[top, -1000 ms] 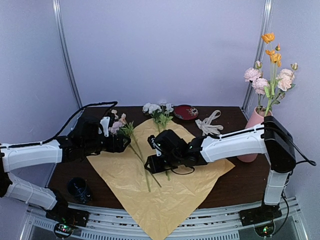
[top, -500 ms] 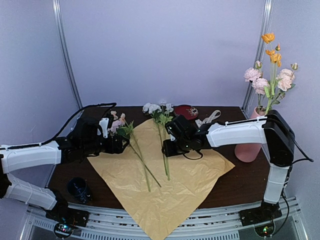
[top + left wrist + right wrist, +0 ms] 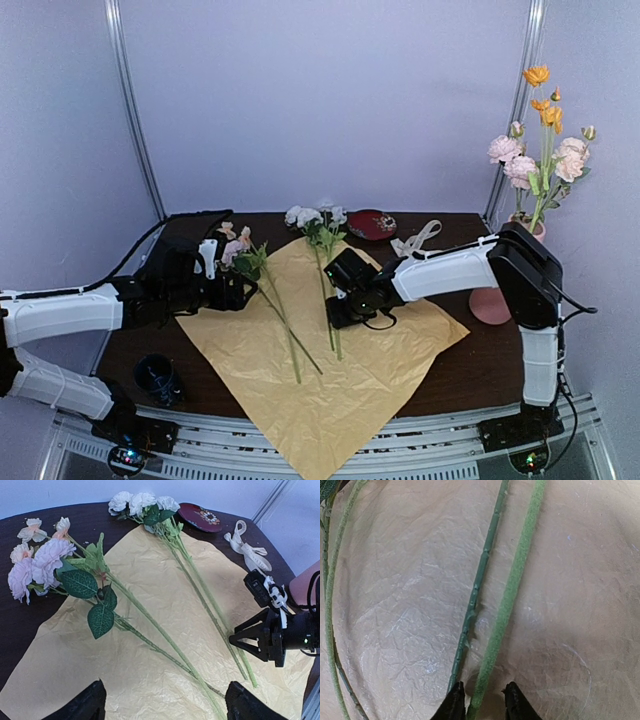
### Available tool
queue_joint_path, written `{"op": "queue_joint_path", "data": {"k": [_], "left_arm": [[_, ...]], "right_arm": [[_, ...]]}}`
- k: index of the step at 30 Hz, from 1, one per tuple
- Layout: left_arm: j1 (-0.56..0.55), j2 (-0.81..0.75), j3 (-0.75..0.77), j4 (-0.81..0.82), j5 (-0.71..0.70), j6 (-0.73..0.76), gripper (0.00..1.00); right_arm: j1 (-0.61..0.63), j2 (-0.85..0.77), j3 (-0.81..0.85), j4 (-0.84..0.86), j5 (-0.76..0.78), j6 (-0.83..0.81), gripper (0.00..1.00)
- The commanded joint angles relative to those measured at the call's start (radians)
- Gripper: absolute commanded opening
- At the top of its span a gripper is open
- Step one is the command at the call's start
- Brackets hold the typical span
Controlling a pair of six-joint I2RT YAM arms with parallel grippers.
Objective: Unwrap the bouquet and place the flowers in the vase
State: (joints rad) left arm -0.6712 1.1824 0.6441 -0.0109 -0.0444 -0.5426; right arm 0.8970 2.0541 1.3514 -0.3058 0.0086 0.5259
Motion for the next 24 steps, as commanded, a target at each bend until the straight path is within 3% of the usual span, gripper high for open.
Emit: {"op": "queue_joint_path", "data": {"k": [1, 9, 24], "left_arm": [[0.002, -0.019, -0.011, 0.020, -0.012, 0.020, 0.86], [0.002, -0.017, -0.012, 0.023, -0.007, 0.017, 0.86], [0.002, -0.075, 0.099, -0.031, -0.003, 0.038, 0.85]], "right_arm": [[-0.003, 0.012, 0.011, -0.006, 0.023, 0.003, 0.25], [-0.003, 0.020, -0.034, 0.028, 0.021, 0.047, 0.00], [-0.032, -0.290, -0.173, 0.295, 0.125, 0.195, 0.00]]}}
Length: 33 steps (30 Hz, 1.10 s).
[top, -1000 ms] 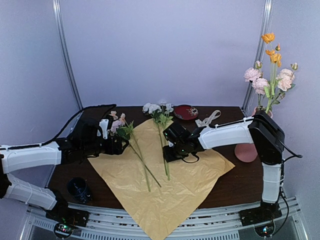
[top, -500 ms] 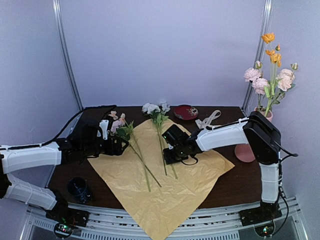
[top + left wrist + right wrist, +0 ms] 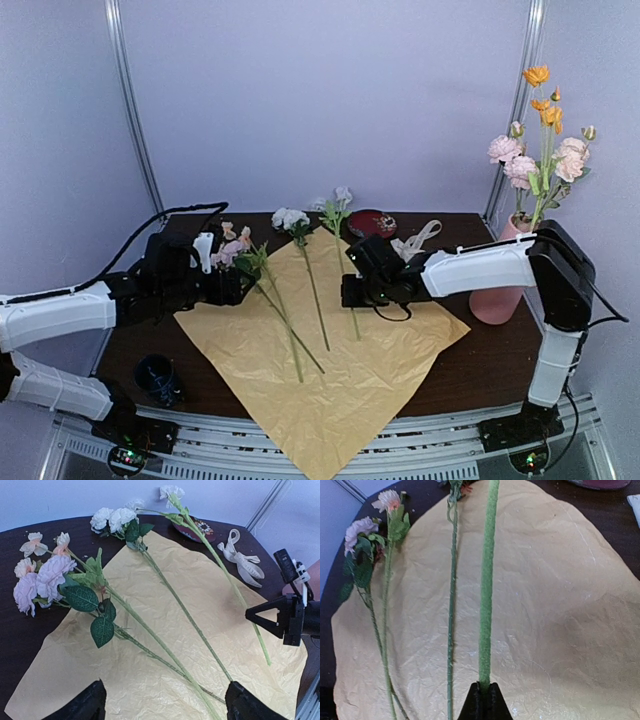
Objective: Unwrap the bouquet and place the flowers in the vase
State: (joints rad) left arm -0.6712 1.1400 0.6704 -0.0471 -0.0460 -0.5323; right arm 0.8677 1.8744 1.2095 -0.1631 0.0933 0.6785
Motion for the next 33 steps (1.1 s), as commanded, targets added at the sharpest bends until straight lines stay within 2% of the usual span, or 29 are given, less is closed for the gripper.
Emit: {"op": "queue_joint_path", "data": {"k": [1, 7, 11, 18, 22, 33], "left_arm": [[0.002, -0.036, 0.084, 0.005, 0.005, 0.029, 0.85], [-0.007, -0.047, 0.156, 0.059, 0.119, 0.026, 0.86], [-0.064, -0.045, 0.220, 0.126, 0.174, 0.034, 0.88], [-0.175, 0.004, 0.295, 0.345, 0.335, 0.026, 0.89], [-0.219, 0.058, 0.326, 0.463, 0.407, 0.004, 0.89], [-0.274, 0.214, 0.422, 0.481, 0.506, -0.033, 0.86]], "right_arm": [[0.000, -0.136, -0.043, 0.176, 0.034, 0.046, 0.00], [0.056, -0.313, -0.142, 0.342, 0.054, -0.012, 0.00], [0.147, -0.484, -0.252, 0.479, 0.114, -0.109, 0.00], [0.302, -0.679, -0.433, 0.701, 0.233, -0.223, 0.00], [0.383, -0.702, -0.481, 0.786, 0.290, -0.283, 0.00], [0.512, -0.642, -0.514, 0.959, 0.390, -0.488, 0.00]]}}
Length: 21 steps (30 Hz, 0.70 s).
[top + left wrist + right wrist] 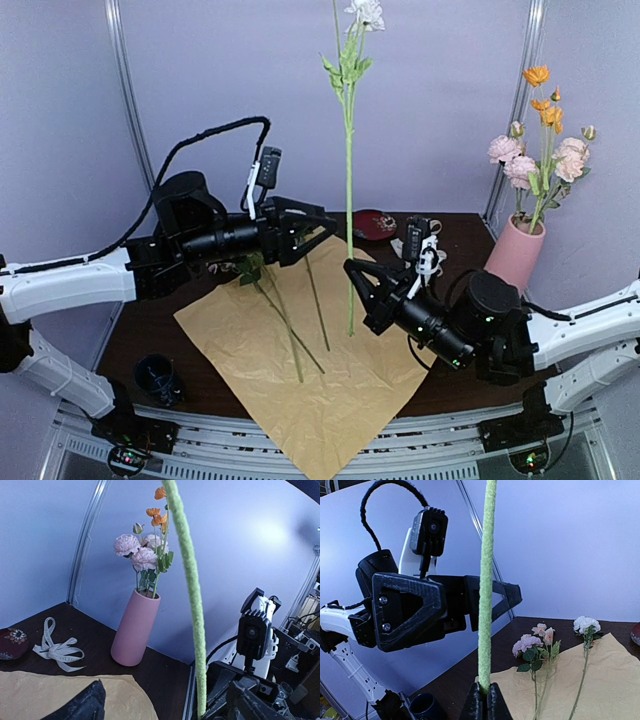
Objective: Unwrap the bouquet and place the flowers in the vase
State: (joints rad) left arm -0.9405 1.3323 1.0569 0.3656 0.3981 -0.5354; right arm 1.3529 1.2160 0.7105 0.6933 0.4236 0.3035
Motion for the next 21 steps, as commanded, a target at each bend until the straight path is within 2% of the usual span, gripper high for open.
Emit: {"op": "queue_joint_path", "data": {"k": [1, 15, 19, 21], "left_arm": [[-0.004, 0.026, 0.035, 0.073, 0.075, -0.035, 0.85], [-0.006, 0.083, 0.037, 0.177, 0.203, -0.107, 0.67], [-0.007, 0.094, 0.041, 0.178, 0.209, -0.106, 0.57], [-0.010, 0.098, 0.040, 0.183, 0.214, -0.107, 0.48]], "right_arm": [[0.032, 0.020, -0.017, 0.111, 0.064, -0.125, 0.00], [0.052, 0.062, -0.030, 0.145, 0.089, -0.179, 0.00], [0.053, 0.072, -0.028, 0.150, 0.086, -0.179, 0.00], [0.054, 0.078, -0.028, 0.151, 0.085, -0.179, 0.00]]}}
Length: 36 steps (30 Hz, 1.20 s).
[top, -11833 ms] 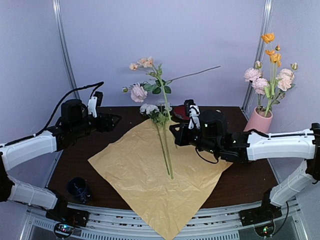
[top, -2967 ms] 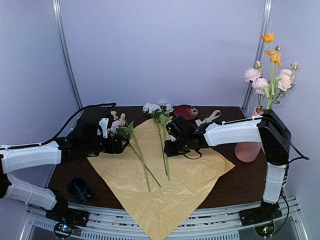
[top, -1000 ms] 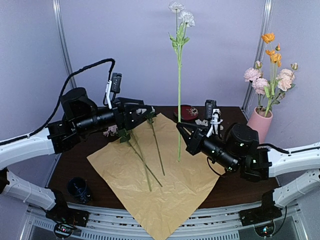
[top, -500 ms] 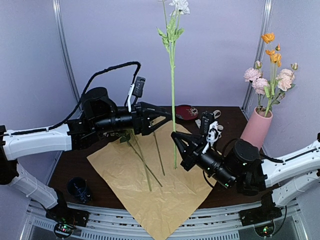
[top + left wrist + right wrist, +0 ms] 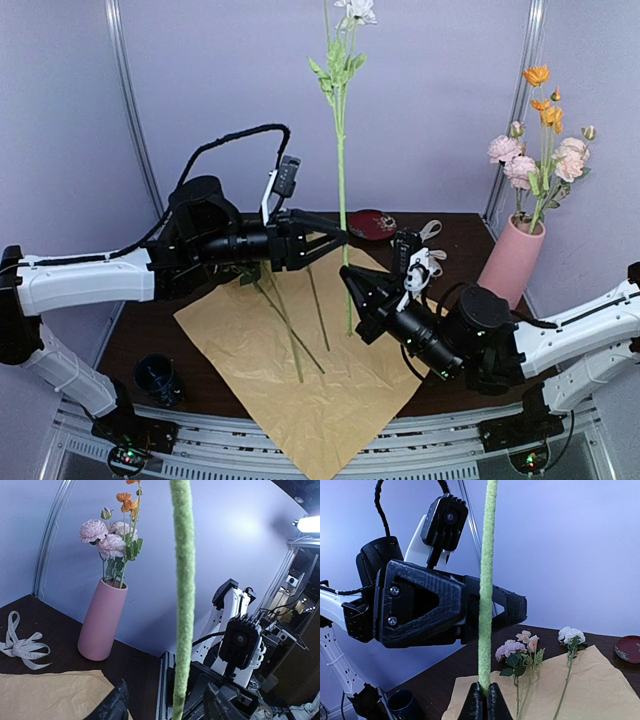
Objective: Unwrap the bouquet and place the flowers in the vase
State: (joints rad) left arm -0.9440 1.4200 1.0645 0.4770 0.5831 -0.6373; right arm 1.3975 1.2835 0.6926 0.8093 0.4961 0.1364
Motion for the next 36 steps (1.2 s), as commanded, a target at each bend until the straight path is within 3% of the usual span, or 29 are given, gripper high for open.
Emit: {"op": "queue_joint_path", "data": {"k": [1, 6, 9, 14, 16, 17, 19, 21, 25, 30, 36], "left_arm": [[-0.007, 0.012, 0.032, 0.073, 0.032, -0.004, 0.44], [-0.009, 0.013, 0.030, 0.076, 0.035, -0.001, 0.21], [-0.009, 0.010, 0.027, 0.073, 0.031, 0.002, 0.01], [-0.010, 0.004, 0.016, 0.077, 0.018, 0.004, 0.00], [-0.009, -0.006, 0.011, 0.072, -0.010, 0.009, 0.00], [-0.009, -0.013, 0.009, 0.060, -0.031, 0.018, 0.00], [-0.009, -0.030, 0.011, 0.013, -0.093, 0.053, 0.00], [-0.009, -0.048, 0.023, -0.052, -0.151, 0.107, 0.00], [-0.009, -0.069, 0.061, -0.196, -0.229, 0.253, 0.00], [-0.009, -0.083, 0.034, -0.311, -0.200, 0.441, 0.00], [-0.022, -0.108, -0.036, -0.319, -0.160, 0.499, 0.00]], "right_arm": [[0.008, 0.011, -0.010, 0.034, 0.013, -0.011, 0.00], [0.008, 0.013, -0.008, 0.033, 0.013, -0.012, 0.00], [0.008, 0.013, -0.008, 0.030, 0.015, -0.011, 0.00], [0.008, 0.010, 0.000, 0.001, 0.010, -0.008, 0.00], [0.008, 0.006, 0.038, -0.087, 0.013, 0.001, 0.00], [0.008, 0.003, 0.071, -0.167, 0.023, 0.015, 0.05], [0.008, -0.005, 0.139, -0.322, 0.042, 0.039, 0.30], [0.008, -0.032, 0.164, -0.419, 0.034, 0.048, 0.48], [-0.006, -0.114, 0.187, -0.535, -0.038, 0.071, 0.70], [-0.078, -0.168, 0.289, -0.687, -0.166, 0.111, 0.74], [-0.238, -0.176, 0.407, -0.746, -0.375, 0.177, 0.72]]}}
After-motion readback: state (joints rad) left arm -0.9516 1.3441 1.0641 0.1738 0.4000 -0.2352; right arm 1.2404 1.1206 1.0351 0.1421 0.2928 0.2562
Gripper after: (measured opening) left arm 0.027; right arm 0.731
